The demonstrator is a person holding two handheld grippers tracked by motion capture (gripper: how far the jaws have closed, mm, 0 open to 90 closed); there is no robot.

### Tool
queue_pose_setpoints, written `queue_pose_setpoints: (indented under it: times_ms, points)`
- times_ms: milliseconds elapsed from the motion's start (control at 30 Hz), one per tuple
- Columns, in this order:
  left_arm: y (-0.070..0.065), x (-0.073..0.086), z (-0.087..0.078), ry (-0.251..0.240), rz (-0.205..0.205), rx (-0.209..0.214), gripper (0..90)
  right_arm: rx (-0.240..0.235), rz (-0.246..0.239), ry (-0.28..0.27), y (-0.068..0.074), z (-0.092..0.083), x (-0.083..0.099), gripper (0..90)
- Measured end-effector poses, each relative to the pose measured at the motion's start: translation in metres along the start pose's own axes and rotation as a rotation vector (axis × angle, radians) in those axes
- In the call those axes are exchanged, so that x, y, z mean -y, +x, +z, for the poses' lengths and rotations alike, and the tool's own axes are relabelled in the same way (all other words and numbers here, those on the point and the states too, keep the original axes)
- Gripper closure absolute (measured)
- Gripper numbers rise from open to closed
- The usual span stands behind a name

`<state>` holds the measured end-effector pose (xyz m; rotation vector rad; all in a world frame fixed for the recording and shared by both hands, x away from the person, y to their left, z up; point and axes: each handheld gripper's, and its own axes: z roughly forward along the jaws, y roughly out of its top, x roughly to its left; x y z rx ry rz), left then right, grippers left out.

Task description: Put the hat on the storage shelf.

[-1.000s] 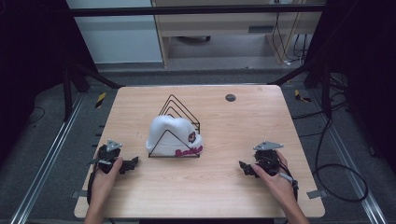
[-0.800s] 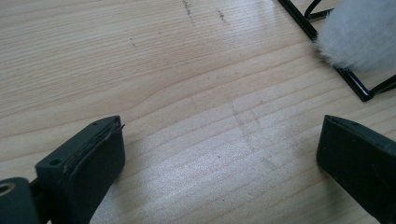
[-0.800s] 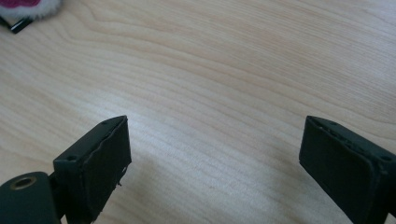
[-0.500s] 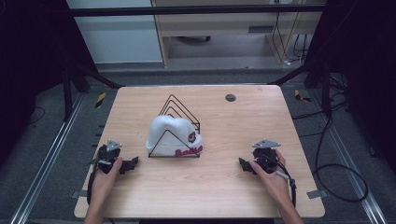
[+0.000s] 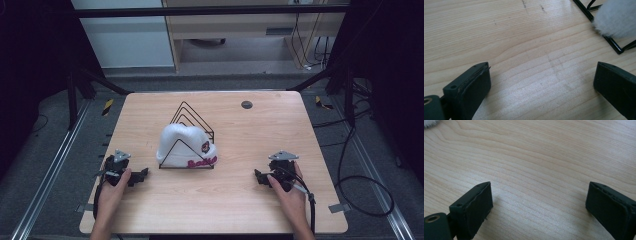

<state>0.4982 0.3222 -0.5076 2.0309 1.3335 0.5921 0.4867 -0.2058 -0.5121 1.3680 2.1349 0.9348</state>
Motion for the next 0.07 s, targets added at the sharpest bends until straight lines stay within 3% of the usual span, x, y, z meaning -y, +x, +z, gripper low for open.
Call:
queue_pose_setpoints:
  times_ms: [67]
  points:
    - [-0.0002, 0.0001, 0.0, 0.0, -0.003, 0.001, 0.3, 0.02, 0.015, -0.001, 0.0016, 0.0001, 0.0, 7.2]
